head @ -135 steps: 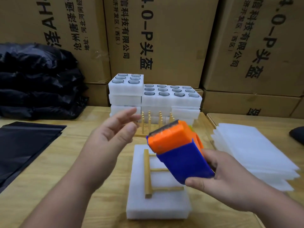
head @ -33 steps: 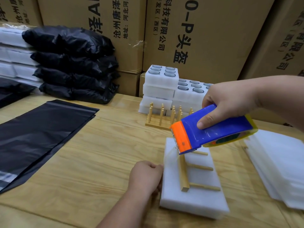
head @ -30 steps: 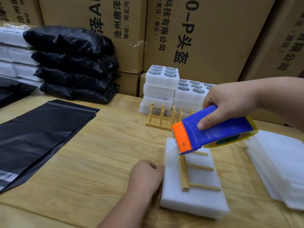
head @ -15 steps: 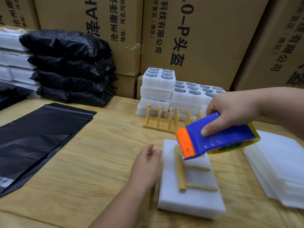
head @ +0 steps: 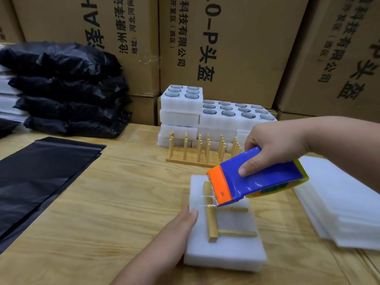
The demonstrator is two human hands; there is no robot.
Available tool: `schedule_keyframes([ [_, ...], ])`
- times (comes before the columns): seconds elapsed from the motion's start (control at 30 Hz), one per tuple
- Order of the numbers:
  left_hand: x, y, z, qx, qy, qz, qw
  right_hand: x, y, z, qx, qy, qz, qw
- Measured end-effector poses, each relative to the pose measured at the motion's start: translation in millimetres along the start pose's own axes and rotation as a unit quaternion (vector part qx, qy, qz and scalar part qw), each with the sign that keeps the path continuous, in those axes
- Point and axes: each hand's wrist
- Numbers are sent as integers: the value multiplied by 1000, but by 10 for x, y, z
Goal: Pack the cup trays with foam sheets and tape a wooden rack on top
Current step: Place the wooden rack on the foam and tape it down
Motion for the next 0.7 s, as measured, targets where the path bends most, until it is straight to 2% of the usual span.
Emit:
schedule_keyframes([
  [0.07, -77, 98, -4, 108, -33, -33, 993, 2, 1, 23, 6, 0, 3, 1000],
  [0.13, -154, 124, 54, 139, -27, -54, 988, 9, -8, 47, 6, -1, 9, 1000],
  [0.2, -198, 56, 131, 172, -67, -26, 982, 17, -24, 68, -1, -1, 15, 1000],
  [0.3, -187, -139, 375, 262, -157, 45, 951, 23, -45, 82, 0, -6, 19, 1000],
  [0.37, -62, -270, 467, 288, -201, 51, 935, 20, -47, 95, 9, -7, 20, 1000],
  [0.47, 72, -503, 624, 276, -205, 31, 939, 12, -53, 146, 25, -8, 17, 1000],
  [0.5, 87, -573, 635, 297, -213, 33, 930, 8, -66, 170, 26, -10, 15, 999],
  [0.6, 124, -655, 565, 398, -269, 37, 876, -10, -140, 248, 20, -14, 3, 1000],
  [0.7, 155, -648, 581, 453, -256, 12, 854, -29, -244, 367, 35, -18, -2, 999],
])
Point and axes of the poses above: each hand's wrist, its own x-axis towards the middle knuckle, its own y-axis out of the back of the hand, z = x × y, and after that the axes turned 9 degrees about z, right-handed
